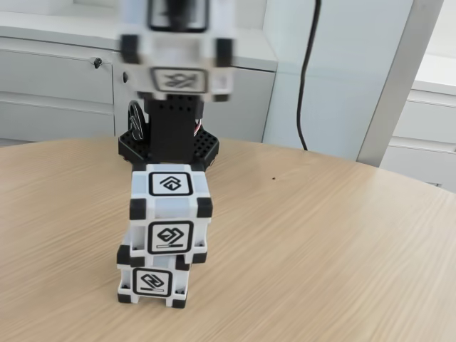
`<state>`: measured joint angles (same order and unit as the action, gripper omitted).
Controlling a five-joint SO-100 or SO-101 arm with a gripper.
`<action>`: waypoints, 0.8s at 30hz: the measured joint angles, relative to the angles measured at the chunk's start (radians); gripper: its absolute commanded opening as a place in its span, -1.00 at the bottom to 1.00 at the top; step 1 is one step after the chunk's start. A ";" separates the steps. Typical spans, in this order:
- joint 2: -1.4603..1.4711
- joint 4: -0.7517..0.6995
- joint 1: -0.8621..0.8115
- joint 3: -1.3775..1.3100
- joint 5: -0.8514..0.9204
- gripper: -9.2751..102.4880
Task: Stack cubes from left to right.
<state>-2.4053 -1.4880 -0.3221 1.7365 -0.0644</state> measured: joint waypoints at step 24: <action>0.256 -0.112 -0.021 0.000 0.008 -0.83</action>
<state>-2.1491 -1.5999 -0.3436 1.7365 -0.0568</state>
